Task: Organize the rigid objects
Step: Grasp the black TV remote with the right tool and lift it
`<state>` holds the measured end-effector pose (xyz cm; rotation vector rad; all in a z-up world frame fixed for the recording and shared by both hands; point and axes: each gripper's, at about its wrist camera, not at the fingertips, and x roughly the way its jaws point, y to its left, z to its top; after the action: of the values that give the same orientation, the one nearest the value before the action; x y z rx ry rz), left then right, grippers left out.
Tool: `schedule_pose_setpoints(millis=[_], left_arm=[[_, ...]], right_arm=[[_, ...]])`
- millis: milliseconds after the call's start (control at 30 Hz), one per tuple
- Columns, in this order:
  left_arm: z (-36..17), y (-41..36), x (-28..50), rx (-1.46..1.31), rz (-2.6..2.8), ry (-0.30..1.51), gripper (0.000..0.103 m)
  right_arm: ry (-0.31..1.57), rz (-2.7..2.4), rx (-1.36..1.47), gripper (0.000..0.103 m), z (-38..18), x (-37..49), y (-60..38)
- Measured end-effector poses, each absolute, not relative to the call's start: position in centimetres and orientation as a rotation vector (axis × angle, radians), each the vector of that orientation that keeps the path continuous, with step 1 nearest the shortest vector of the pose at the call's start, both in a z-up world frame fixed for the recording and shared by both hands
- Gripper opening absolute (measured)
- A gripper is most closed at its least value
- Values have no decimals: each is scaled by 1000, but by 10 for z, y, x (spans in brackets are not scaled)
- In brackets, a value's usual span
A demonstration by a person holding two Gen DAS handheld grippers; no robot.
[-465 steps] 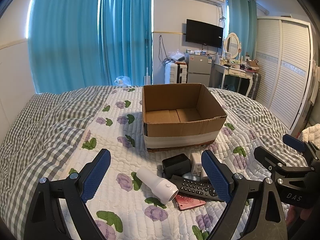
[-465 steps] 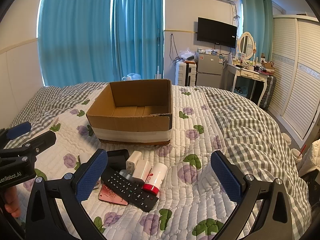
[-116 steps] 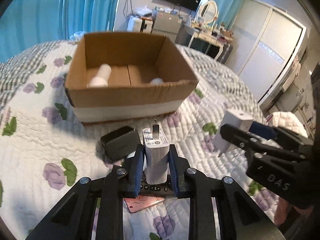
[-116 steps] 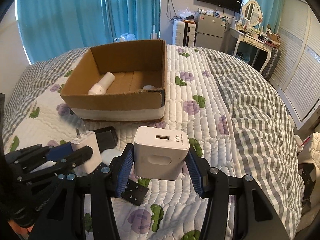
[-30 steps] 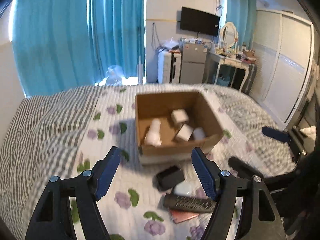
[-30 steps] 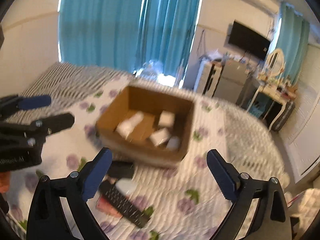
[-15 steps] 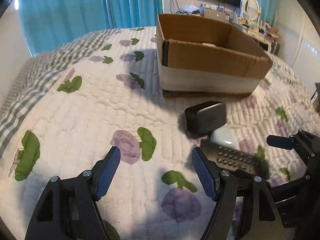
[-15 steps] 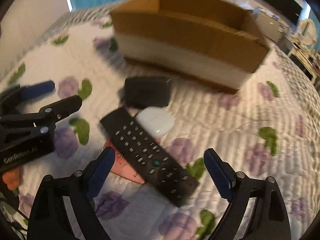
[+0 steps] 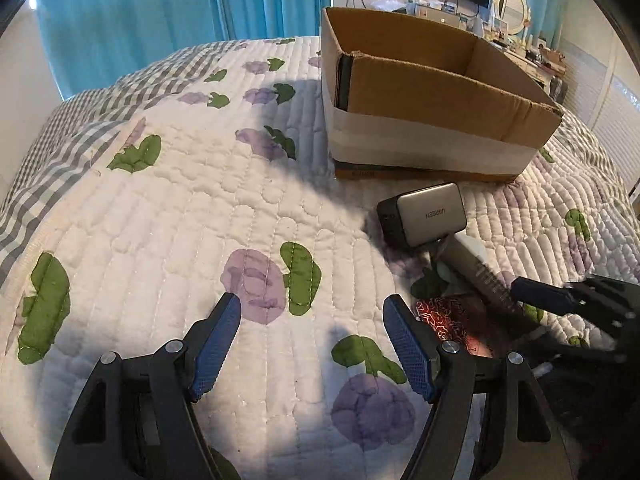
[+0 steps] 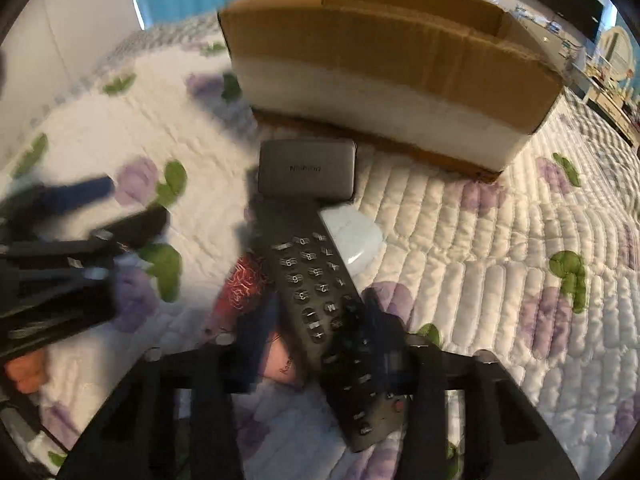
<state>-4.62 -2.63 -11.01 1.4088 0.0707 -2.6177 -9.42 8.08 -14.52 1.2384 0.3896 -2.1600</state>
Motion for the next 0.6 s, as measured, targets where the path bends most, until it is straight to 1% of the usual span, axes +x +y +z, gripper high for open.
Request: schedule_pose_setpoints(millis=[33, 67, 133, 267, 333, 367, 433, 500, 567, 600], left_arm=[[-111, -26, -48, 1412, -2614, 66, 76], [-111, -26, -49, 1418, -2609, 56, 76], [-113, -24, -50, 1428, -2603, 42, 76], [-114, -24, -52, 1430, -2592, 46, 76], [-115, -24, -53, 1435, -2586, 45, 76], [-116, -24, -54, 1438, -2584, 44, 76], [-117, -24, -56, 1445, -2580, 40, 76], [-118, -26, -58, 1457, -2577, 44, 76], [-118, -28, -60, 1462, -2576, 59, 76], [-118, -29, -62, 1465, -2573, 65, 76]], right_arm=[[384, -2174, 1232, 21, -142, -93, 84], [369, -2183, 1227, 18, -138, -91, 89], [360, -2183, 1234, 18, -139, -94, 93], [431, -2239, 1226, 18, -140, -95, 88], [465, -2258, 1276, 22, -148, -104, 84], [449, -2254, 1301, 22, -149, -115, 86], [302, -2203, 1341, 22, -149, -128, 96], [206, -2163, 1361, 27, -148, -134, 105], [186, -2156, 1364, 31, -148, -135, 108], [217, -2161, 1358, 32, -148, -133, 105]])
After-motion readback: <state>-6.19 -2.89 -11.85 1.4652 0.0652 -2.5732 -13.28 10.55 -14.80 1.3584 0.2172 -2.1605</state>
